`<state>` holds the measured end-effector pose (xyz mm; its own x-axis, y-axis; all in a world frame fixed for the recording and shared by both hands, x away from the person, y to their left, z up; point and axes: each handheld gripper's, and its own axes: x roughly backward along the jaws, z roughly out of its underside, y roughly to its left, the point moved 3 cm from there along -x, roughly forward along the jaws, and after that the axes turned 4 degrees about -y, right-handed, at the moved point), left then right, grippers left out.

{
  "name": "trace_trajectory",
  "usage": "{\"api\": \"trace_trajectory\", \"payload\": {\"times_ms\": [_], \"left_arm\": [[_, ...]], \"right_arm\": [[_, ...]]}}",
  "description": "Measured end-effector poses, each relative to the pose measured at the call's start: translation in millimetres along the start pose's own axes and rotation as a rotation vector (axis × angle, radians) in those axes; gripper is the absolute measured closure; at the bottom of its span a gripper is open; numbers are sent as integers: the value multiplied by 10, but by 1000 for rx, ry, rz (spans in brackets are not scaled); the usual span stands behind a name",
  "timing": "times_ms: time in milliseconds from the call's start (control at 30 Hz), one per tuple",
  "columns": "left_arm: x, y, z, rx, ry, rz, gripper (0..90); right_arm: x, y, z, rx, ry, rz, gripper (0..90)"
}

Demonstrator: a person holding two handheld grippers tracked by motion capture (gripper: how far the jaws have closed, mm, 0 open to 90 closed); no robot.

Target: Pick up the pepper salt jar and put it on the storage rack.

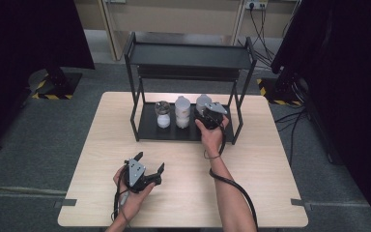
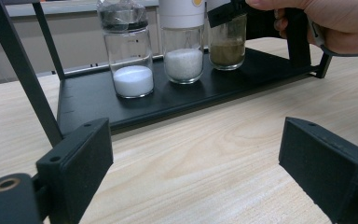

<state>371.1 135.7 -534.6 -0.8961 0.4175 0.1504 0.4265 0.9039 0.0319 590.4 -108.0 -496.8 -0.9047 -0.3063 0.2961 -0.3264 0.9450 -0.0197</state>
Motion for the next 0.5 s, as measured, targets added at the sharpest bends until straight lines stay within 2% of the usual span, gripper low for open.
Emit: {"api": "trace_trajectory", "payload": {"times_ms": [500], "left_arm": [[1,0,0,0,-1,0,93]], "right_arm": [[-12,-10,24,-4,-16,-3,307]]}}
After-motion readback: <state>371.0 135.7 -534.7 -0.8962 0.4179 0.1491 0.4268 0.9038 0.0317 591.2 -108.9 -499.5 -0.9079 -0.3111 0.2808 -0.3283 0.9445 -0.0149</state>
